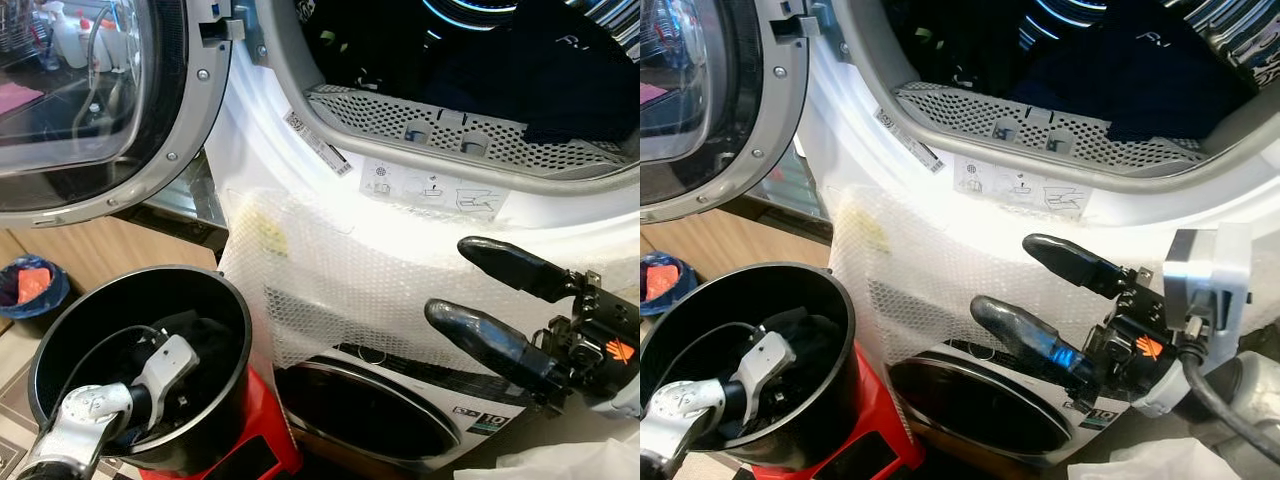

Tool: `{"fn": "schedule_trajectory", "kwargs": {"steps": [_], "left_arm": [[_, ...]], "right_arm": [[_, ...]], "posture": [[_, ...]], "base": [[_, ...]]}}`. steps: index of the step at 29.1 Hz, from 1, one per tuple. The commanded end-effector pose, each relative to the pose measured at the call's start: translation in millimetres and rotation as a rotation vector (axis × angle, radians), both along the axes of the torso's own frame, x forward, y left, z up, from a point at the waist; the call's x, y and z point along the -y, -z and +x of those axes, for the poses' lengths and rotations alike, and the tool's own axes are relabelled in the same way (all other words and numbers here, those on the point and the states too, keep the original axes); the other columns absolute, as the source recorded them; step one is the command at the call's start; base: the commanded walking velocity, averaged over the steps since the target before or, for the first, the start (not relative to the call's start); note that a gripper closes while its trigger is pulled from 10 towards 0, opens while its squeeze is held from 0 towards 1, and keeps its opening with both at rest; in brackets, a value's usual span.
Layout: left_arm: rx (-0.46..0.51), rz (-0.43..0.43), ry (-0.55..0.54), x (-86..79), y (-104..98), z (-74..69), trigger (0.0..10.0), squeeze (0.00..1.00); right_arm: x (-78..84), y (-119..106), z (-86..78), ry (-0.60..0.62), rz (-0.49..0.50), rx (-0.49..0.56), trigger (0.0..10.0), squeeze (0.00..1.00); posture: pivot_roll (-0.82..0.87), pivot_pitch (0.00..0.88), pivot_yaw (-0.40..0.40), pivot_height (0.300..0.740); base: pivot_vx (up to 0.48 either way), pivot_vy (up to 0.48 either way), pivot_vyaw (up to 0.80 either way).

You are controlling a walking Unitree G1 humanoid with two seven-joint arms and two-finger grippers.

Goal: Clothes washing

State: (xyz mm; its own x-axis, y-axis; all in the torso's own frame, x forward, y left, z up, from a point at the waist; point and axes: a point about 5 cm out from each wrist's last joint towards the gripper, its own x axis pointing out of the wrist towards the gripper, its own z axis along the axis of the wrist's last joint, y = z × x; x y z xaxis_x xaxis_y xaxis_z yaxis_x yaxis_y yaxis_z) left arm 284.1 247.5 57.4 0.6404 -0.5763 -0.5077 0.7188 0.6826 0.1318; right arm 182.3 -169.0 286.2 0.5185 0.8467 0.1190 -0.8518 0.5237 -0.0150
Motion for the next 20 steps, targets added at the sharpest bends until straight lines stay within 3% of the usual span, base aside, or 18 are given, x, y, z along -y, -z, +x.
{"fn": "schedule_trajectory", "kwargs": {"steps": [1,13,20], "left_arm": [[-0.031,0.024,0.023,-8.9,2,-13.2,0.0,0.00],[-0.004,0.128,-0.012,-34.8,-14,-42.3,0.0,0.00],[-0.022,0.110,0.024,-32.9,-29,-62.7,0.0,0.00]], "right_arm": [[-1.1,-2,-0.2,-0.012,-0.006,0.009,10.0,0.00],[-2.9,-2,8.2,-0.044,0.006,0.013,10.0,0.00],[-2.8,-1,12.2,-0.056,0.021,0.005,10.0,0.00]], "posture": [[-0.12,0.225,-0.056,0.740],[-0.07,0.214,-0.088,0.740],[-0.05,0.207,-0.099,0.740]], "base": [[0.000,0.000,0.00],[0.000,0.000,0.00],[0.000,0.000,0.00]]}}
